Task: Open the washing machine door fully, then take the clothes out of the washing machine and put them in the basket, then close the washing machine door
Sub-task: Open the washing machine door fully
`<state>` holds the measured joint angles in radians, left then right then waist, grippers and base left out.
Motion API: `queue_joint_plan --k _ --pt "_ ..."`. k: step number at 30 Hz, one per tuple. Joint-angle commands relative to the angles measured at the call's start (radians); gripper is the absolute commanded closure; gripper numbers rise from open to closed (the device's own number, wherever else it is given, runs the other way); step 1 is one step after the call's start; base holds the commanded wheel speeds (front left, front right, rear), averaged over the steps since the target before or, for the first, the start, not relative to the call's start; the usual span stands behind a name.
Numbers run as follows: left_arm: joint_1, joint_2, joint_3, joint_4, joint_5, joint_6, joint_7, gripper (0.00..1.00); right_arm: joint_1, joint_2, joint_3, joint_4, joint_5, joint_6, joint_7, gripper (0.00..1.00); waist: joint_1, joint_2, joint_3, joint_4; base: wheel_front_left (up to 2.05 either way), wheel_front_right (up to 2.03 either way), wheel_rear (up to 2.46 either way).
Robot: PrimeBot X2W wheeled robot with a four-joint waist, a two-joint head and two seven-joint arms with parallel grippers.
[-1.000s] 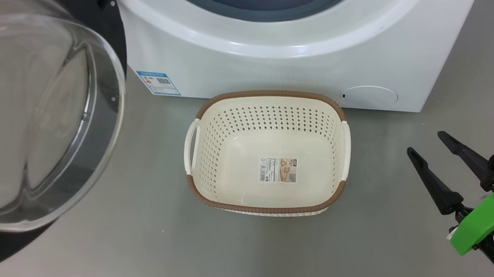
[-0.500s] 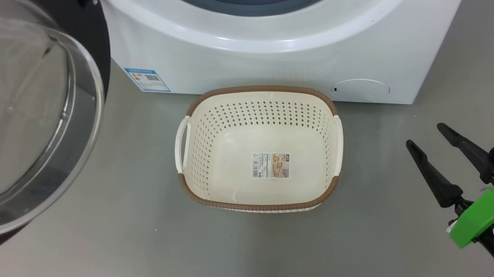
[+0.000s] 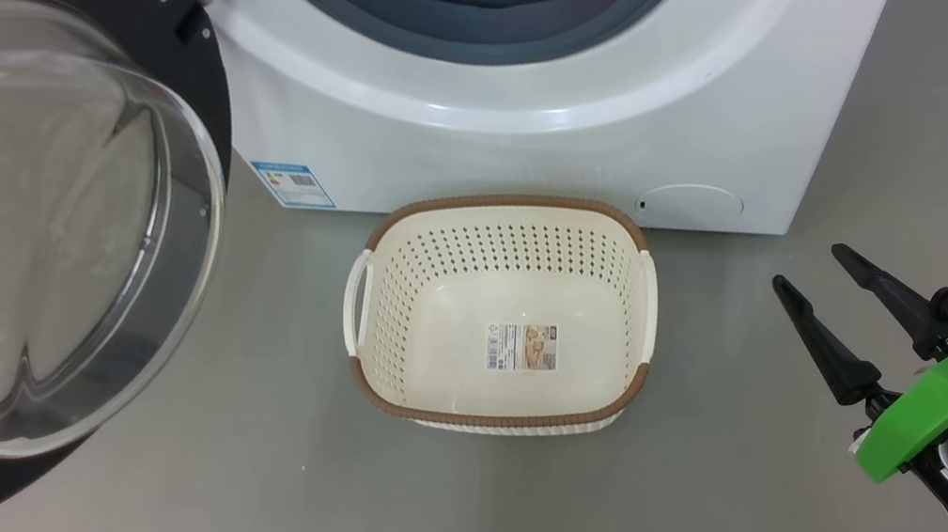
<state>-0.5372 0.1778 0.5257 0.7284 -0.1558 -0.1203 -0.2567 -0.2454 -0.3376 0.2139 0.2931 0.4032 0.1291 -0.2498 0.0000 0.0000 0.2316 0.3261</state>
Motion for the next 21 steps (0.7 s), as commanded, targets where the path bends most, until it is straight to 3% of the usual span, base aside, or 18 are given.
queue_joint_plan --k 1,2,3,6,7,8,21 --pt "0.031 0.039 0.014 -0.038 -0.001 -0.007 -0.005 1.0 0.015 -0.002 0.02 -0.018 -0.008 0.002 -0.012 0.0 0.0 0.0 -0.019 0.002 0.0 0.0 0.0" --pt "0.048 0.026 0.009 -0.053 -0.003 -0.008 -0.005 1.0 0.017 -0.001 0.021 -0.017 -0.007 0.002 -0.012 0.0 0.0 0.0 -0.026 0.002 0.0 0.0 0.0" --pt "0.065 0.012 0.003 -0.07 -0.006 -0.009 -0.005 0.93 0.018 0.0 0.022 -0.016 -0.006 0.002 -0.012 0.0 0.0 0.0 -0.033 0.002 0.0 0.0 0.0" --pt "0.121 -0.033 -0.042 -0.132 -0.023 -0.01 -0.005 0.59 0.023 0.003 0.02 -0.015 -0.004 0.002 -0.012 0.0 0.0 0.0 -0.051 0.0 0.0 0.0 0.0" --pt "0.143 -0.044 -0.059 -0.152 -0.029 -0.01 -0.005 0.4 0.025 0.003 0.019 -0.015 -0.003 0.002 -0.012 0.0 0.0 0.0 -0.057 -0.001 0.0 0.0 0.0" --pt "0.185 -0.064 -0.091 -0.186 -0.05 -0.01 -0.005 0.0 0.029 0.006 0.019 -0.015 0.0 0.002 -0.012 0.0 0.0 0.0 -0.069 -0.006 0.0 0.0 0.0" --pt "0.378 -0.102 -0.286 -0.391 -0.142 -0.01 -0.005 0.0 0.051 0.027 -0.001 -0.019 0.001 0.002 -0.012 0.0 0.0 0.0 -0.11 -0.102 0.0 0.0 0.0"
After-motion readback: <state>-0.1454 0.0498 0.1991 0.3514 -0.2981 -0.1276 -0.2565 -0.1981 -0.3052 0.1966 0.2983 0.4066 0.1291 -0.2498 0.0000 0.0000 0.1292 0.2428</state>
